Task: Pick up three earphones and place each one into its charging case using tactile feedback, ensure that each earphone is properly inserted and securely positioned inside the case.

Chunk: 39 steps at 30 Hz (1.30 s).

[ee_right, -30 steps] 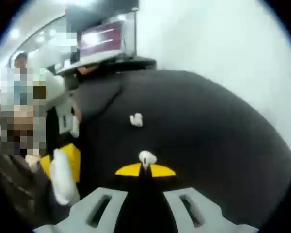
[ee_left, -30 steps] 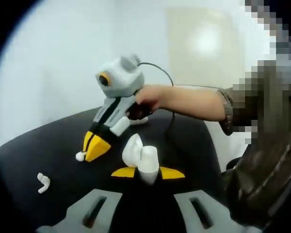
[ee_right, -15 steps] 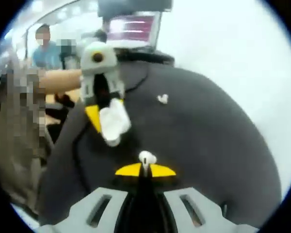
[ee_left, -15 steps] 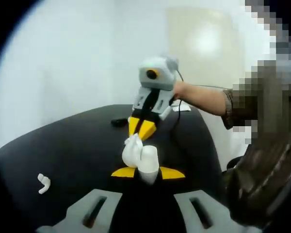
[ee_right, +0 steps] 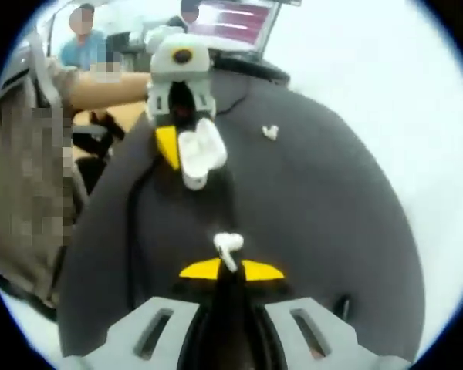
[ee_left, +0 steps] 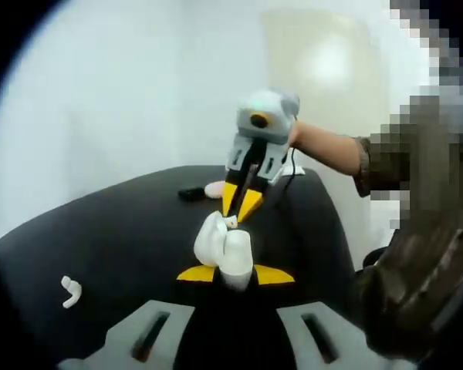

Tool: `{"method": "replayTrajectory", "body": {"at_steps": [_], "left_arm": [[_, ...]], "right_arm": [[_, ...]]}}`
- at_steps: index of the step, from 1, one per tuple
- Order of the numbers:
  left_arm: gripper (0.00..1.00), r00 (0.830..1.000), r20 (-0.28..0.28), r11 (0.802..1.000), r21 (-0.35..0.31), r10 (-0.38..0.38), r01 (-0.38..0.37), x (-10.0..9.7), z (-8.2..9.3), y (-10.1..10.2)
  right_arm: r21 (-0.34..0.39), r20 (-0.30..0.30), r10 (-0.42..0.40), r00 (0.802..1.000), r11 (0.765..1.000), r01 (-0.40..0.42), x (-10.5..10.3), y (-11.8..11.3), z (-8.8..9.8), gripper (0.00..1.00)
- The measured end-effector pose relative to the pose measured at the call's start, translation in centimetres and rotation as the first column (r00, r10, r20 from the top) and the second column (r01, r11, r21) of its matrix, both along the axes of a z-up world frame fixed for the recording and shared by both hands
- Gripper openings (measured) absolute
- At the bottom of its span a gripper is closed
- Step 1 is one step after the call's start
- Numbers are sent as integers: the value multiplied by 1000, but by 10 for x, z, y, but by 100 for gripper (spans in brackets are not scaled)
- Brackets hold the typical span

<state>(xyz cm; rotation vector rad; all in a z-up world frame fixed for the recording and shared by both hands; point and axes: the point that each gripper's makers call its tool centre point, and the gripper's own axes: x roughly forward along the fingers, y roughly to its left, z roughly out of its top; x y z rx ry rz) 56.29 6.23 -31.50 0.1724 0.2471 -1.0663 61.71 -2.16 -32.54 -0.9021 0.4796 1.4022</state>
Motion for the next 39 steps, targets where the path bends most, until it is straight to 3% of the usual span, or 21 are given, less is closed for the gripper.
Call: {"method": "replayTrajectory", "body": {"at_steps": [6, 10, 13, 15, 16, 17, 19, 20, 21, 22, 23, 25, 28, 31, 34, 35, 36, 37, 39], "left_arm": [[14, 1000, 0, 1000, -2, 1, -1, 2, 0, 2], [14, 1000, 2, 1000, -3, 0, 0, 2, 0, 3], [14, 1000, 1, 1000, -3, 2, -2, 3, 0, 4], [14, 1000, 3, 1000, -2, 3, -3, 4, -1, 5], [14, 1000, 3, 1000, -1, 3, -3, 4, -1, 6], [14, 1000, 3, 1000, -1, 3, -3, 4, -1, 6], [14, 1000, -1, 1000, -3, 3, -3, 3, 0, 5], [14, 1000, -1, 1000, -3, 3, -3, 3, 0, 5], [14, 1000, 0, 1000, -3, 3, -3, 4, 0, 6], [14, 1000, 1, 1000, -2, 3, -3, 4, 0, 6], [14, 1000, 2, 1000, -2, 3, -3, 4, 0, 6], [14, 1000, 5, 1000, 0, 3, -3, 3, 0, 5], [14, 1000, 4, 1000, -1, 4, -4, 4, 0, 7], [14, 1000, 1, 1000, -2, 4, -4, 3, 0, 6], [14, 1000, 5, 1000, 0, 6, -6, 2, 0, 5], [14, 1000, 6, 1000, 1, 7, -7, 2, 0, 5], [14, 1000, 6, 1000, 1, 7, -7, 3, 0, 5], [14, 1000, 7, 1000, 1, 8, -8, 3, 0, 5], [14, 1000, 7, 1000, 1, 8, -8, 3, 0, 5]], "right_arm": [[-34, 72, -15, 997, 999, 18, 1, -7, 6, 15], [22, 84, 28, 996, 999, -29, -13, 11, 14, 17], [-18, 173, 59, 983, 998, -56, -9, 20, 14, 16], [-23, 175, 47, 984, 999, -44, -11, 22, 16, 16], [-24, 169, 51, 984, 999, -48, -14, 22, 20, 17], [0, 127, 22, 992, 1000, -22, -17, 22, 23, 17], [4, -23, -119, 993, 993, 119, -20, 15, 24, 19], [4, -62, -192, 979, 981, 192, -17, 12, 24, 20], [6, -73, -298, 952, 954, 299, -10, 9, 24, 21], [48, -51, -346, 937, 936, 349, -4, 12, 28, 21], [75, -21, -353, 935, 932, 354, -5, 13, 30, 21], [82, 44, -390, 920, 919, 386, -11, 14, 26, 21], [50, 186, -326, 927, 945, 323, -18, 19, 18, 21], [41, 235, -305, 923, 952, 304, -17, 25, 11, 20], [61, 197, -343, 918, 939, 338, -3, 25, 4, 19], [81, 163, -355, 921, 935, 346, 1, 26, 0, 17], [149, 78, -369, 926, 923, 355, 5, 32, 0, 16], [160, 20, -369, 929, 919, 361, 5, 31, 0, 16], [175, -13, -329, 944, 929, 326, 6, 29, 1, 16]]}}
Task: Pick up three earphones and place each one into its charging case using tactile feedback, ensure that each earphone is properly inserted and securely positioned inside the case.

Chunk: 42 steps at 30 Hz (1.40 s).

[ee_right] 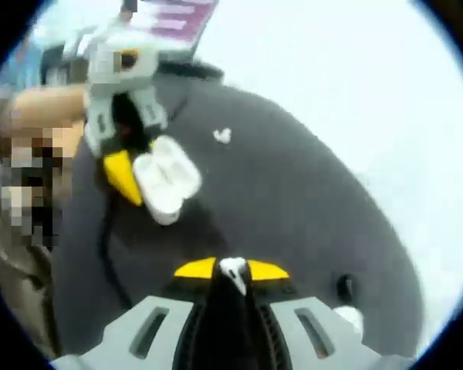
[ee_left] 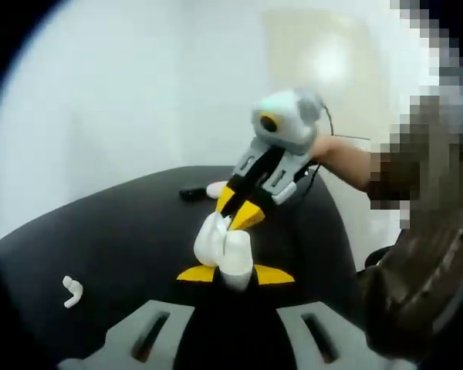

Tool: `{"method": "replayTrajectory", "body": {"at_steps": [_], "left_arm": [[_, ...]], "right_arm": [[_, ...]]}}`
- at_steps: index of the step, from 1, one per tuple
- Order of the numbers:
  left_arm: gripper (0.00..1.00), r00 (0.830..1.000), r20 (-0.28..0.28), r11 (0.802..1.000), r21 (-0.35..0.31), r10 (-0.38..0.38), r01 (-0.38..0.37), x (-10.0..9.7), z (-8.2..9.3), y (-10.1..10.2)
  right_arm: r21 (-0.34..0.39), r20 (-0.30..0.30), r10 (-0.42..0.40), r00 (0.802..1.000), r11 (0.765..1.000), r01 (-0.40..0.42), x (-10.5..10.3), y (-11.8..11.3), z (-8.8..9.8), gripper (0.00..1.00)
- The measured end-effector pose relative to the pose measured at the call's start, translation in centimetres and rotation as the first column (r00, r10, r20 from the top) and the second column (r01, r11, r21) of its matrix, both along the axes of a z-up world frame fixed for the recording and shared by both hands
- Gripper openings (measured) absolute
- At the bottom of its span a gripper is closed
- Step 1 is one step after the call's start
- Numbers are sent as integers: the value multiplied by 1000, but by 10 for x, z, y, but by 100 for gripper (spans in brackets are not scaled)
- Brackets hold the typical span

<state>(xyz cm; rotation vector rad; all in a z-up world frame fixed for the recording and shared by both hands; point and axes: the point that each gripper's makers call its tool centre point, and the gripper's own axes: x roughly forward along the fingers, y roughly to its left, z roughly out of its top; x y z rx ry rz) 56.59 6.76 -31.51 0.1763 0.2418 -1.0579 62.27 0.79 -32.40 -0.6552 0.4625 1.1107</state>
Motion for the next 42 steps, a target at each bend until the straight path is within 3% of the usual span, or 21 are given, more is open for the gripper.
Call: {"method": "replayTrajectory", "body": {"at_steps": [6, 9, 13, 18, 19, 20, 22, 23, 25, 26, 27, 28, 29, 33, 35, 39, 40, 42], "left_arm": [[14, 1000, 3, 1000, 1, -2, 2, 1, 0, 2], [14, 1000, -6, 1000, -2, -4, 4, 1, 0, 1], [14, 1000, -8, 1000, -3, -5, 5, 1, 0, 0], [14, 1000, -7, 1000, -2, -7, 7, 8, 0, 3], [14, 1000, -10, 1000, -3, -8, 8, 9, 0, 3], [14, 1000, -11, 1000, -4, -8, 8, 9, 0, 3], [14, 1000, -14, 1000, -5, -9, 9, 13, 0, 5], [14, 1000, -15, 1000, -6, -9, 9, 14, 0, 5], [14, 1000, -16, 1000, -6, -9, 8, 21, 0, 9], [14, 1000, -16, 1000, -6, -8, 8, 25, 0, 11], [14, 1000, -18, 1000, -7, -8, 8, 29, 0, 13], [14, 1000, -18, 1000, -6, -9, 9, 32, -1, 14], [14, 1000, -19, 1000, -7, -9, 9, 35, -1, 15], [14, 1000, -22, 1000, -8, -9, 9, 46, -2, 22], [14, 1000, -23, 1000, -8, -9, 9, 50, -2, 24], [14, 1000, -24, 1000, -9, -10, 9, 52, -2, 25], [14, 1000, -24, 1000, -9, -10, 9, 51, -2, 25], [14, 1000, -25, 1000, -10, -10, 9, 50, -2, 25]], "right_arm": [[99, -63, 47, 997, 994, -40, -3, -1, 2, 16], [143, -79, 143, 987, 981, -130, -17, 4, 6, 16], [277, -14, 254, 967, 930, -240, -32, 19, 27, 16], [428, -191, 259, 947, 890, -157, -40, 14, 35, 16], [472, -257, 242, 936, 876, -97, -38, 12, 36, 16], [517, -350, 240, 905, 856, -27, -38, 10, 38, 16], [545, -536, 274, 799, 835, 80, -45, 7, 35, 16], [529, -601, 254, 758, 837, 139, -44, 5, 30, 16], [513, -592, 235, 771, 848, 135, -42, 5, 19, 16], [476, -587, 198, 785, 868, 137, -42, 3, 10, 17], [462, -557, 143, 818, 872, 162, -33, 1, 4, 17], [456, -536, 127, 835, 876, 159, -30, 0, 2, 15], [490, -513, 145, 846, 859, 150, -29, 1, 8, 16], [474, -393, 83, 916, 871, 124, -12, -9, 10, 21], [479, -359, 92, 929, 872, 98, -11, -12, 16, 21], [508, -263, 117, 958, 861, 34, -5, -17, 45, 21], [504, -263, 122, 957, 863, 29, -4, -18, 48, 20], [443, -260, 173, 950, 896, -42, -10, -18, 43, 20]]}}
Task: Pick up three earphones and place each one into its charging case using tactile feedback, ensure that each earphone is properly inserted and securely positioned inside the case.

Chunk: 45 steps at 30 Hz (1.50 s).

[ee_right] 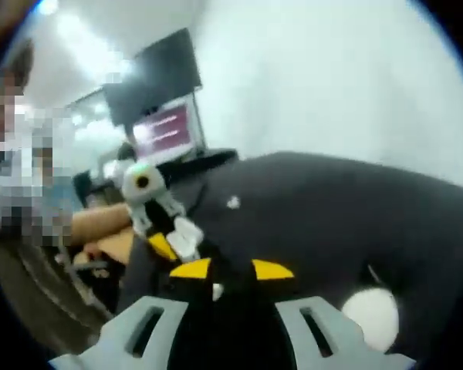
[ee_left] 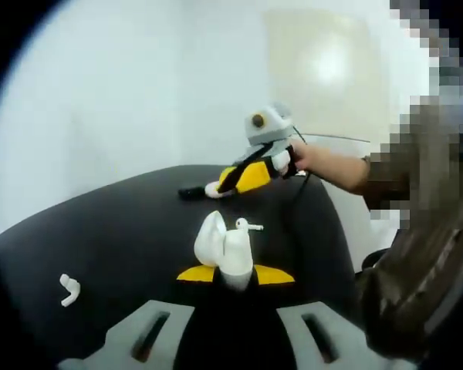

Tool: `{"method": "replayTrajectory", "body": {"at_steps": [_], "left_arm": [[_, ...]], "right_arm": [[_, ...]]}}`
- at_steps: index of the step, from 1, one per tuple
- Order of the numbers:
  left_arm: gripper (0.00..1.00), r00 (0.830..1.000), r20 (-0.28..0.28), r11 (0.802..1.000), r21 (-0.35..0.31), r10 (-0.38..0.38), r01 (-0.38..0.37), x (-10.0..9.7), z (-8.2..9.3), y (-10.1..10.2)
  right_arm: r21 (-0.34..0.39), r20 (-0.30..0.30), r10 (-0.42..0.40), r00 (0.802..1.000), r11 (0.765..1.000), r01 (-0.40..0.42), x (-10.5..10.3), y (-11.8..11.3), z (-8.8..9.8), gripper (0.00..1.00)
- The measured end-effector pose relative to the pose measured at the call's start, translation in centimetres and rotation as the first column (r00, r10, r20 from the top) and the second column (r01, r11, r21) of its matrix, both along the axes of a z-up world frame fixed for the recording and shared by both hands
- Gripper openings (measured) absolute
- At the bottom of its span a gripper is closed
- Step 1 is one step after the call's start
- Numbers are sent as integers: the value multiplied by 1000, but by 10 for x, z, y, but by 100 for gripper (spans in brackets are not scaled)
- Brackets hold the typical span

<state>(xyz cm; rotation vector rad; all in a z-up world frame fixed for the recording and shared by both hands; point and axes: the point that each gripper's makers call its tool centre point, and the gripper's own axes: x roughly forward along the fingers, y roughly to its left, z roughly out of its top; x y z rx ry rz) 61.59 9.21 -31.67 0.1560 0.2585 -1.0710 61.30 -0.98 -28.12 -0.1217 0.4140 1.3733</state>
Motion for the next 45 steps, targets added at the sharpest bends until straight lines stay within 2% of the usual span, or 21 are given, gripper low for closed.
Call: {"method": "replayTrajectory", "body": {"at_steps": [2, 4, 10, 12, 14, 15, 17, 20, 22, 26, 28, 30, 32, 33, 34, 35, 36, 37, 38, 40, 45], "left_arm": [[14, 1000, 1, 1000, 0, 0, 0, -1, 0, 0], [14, 1000, 0, 1000, 0, 0, 0, -1, 0, -1], [14, 1000, -2, 1000, -1, 0, 0, -3, 0, -2], [14, 1000, -3, 1000, -2, -1, 1, -4, 0, -2], [14, 1000, 4, 1000, -3, -2, 2, -38, 1, -21], [14, 999, 35, 1000, 14, 7, -8, -39, 3, -22], [14, 1000, -3, 1000, 1, -6, 6, -43, 0, -27], [14, 1000, 8, 1000, -1, 0, 0, -42, 1, -27], [14, 1000, 10, 1000, -1, 1, -1, -43, 1, -26], [14, 1000, 8, 1000, -1, 1, -1, -45, 1, -26], [14, 1000, 4, 1000, -2, 0, 0, -45, 1, -26], [14, 1000, 3, 1000, -1, 0, 0, -45, 1, -26], [14, 1000, 1, 1000, -1, 0, 0, -46, 1, -26], [14, 1000, -2, 1000, -1, 0, 0, -46, 0, -26], [14, 1000, -1, 1000, -1, 1, -1, -45, 0, -25], [14, 1000, -1, 1000, 0, 1, -1, -45, 0, -25], [14, 1000, -2, 1000, -1, 1, -1, -45, 0, -25], [14, 1000, -4, 1000, -1, 1, -1, -45, 0, -25], [14, 1000, -4, 1000, -1, 1, -1, -45, 0, -25], [14, 1000, -1, 1000, 0, 2, -2, -47, 0, -25], [14, 1000, 1, 1000, 2, 2, -2, -53, 0, -27]], "right_arm": [[-97, -5, 96, 995, 991, -96, -10, 1, -16, 20], [-133, -10, 149, 989, 980, -149, -16, 7, -27, 20], [-176, -47, 194, 980, 964, -199, -15, 20, -31, 12], [-231, -17, 223, 975, 948, -221, -17, 18, -35, 13], [-286, -1, 256, 967, 926, -246, -21, 14, -39, 13], [-319, 17, 274, 962, 913, -254, -21, 12, -42, 13], [-310, 14, 274, 962, 916, -256, -22, 15, -41, 13], [-326, -7, 265, 964, 911, -253, -21, 15, -42, 13], [-334, 12, 273, 962, 908, -254, -23, 15, -40, 12], [-241, 120, 275, 954, 940, -240, -25, 21, -12, 12], [-184, 204, 268, 942, 955, -232, -25, 26, 5, 12], [-142, 329, 261, 908, 964, -225, -26, 34, 22, 12], [-146, 435, 273, 858, 962, -232, -31, 40, 31, 12], [-151, 529, 275, 803, 961, -230, -34, 46, 37, 12], [-161, 558, 279, 781, 960, -228, -36, 48, 38, 12], [-188, 603, 297, 740, 955, -230, -40, 51, 38, 12], [-239, 666, 332, 668, 943, -231, -43, 55, 36, 11], [-278, 704, 361, 612, 933, -229, -46, 58, 33, 11], [-322, 730, 396, 557, 918, -230, -49, 60, 29, 11], [-379, 759, 431, 487, 902, -207, -50, 63, 24, 11], [-479, 769, 507, 389, 860, -174, -47, 64, 13, 11]]}}
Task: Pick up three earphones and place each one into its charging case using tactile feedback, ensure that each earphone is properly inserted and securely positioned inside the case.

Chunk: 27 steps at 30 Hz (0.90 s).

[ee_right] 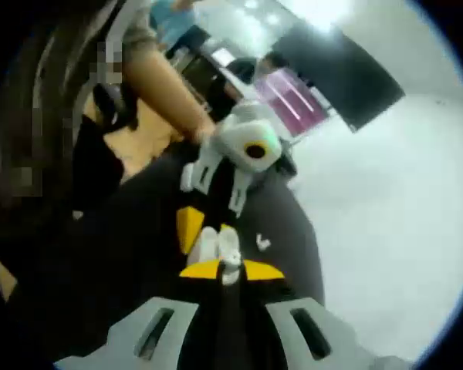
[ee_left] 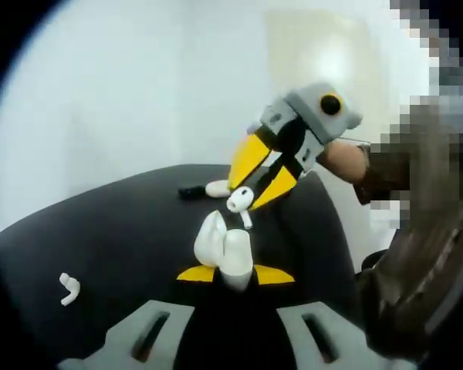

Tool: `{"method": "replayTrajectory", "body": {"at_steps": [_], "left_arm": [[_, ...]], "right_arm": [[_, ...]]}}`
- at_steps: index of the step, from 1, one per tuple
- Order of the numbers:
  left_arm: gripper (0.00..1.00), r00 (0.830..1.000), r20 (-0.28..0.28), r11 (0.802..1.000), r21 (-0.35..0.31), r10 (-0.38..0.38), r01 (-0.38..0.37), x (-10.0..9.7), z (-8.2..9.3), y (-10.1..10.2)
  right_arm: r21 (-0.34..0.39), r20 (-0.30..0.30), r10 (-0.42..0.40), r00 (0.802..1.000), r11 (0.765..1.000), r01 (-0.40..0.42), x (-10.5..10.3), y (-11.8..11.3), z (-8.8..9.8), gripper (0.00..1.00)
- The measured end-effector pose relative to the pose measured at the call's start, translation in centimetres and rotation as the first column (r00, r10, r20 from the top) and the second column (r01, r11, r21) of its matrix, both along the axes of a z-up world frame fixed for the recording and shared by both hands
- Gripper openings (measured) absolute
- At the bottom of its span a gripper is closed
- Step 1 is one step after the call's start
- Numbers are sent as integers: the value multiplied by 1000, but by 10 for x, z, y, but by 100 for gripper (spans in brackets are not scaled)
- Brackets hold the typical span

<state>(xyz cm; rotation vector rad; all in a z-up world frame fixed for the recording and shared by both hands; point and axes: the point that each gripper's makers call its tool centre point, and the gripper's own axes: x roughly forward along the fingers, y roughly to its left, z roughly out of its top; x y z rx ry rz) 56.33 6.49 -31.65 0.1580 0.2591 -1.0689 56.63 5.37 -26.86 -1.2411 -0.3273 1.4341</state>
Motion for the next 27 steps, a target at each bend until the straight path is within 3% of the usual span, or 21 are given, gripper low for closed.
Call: {"method": "replayTrajectory", "body": {"at_steps": [3, 11, 13, 17, 24, 27], "left_arm": [[14, 1000, 1, 1000, 1, 0, 0, -2, 0, -2], [14, 1000, -1, 1000, -1, -1, 1, 0, 0, 1], [14, 1000, -1, 1000, -2, -1, 1, 3, -1, 5], [14, 1000, -2, 1000, -2, -1, 1, 4, -1, 5], [14, 1000, -4, 1000, -2, -1, 0, 10, -3, 13], [14, 1000, -6, 1000, -4, -2, 2, 10, -3, 13]], "right_arm": [[-9, 7, 4, 1000, 1000, -4, 0, 0, -1, 11], [-60, 101, 61, 993, 997, -55, 1, 0, -2, 11], [-80, 133, 93, 987, 993, -82, -1, 1, -5, 11], [-154, 253, 149, 956, 982, -112, 4, 1, -9, 11], [-194, 240, 198, 950, 969, -153, -6, 4, -15, 11], [-235, 268, 210, 940, 961, -148, -4, 2, -22, 11]]}}
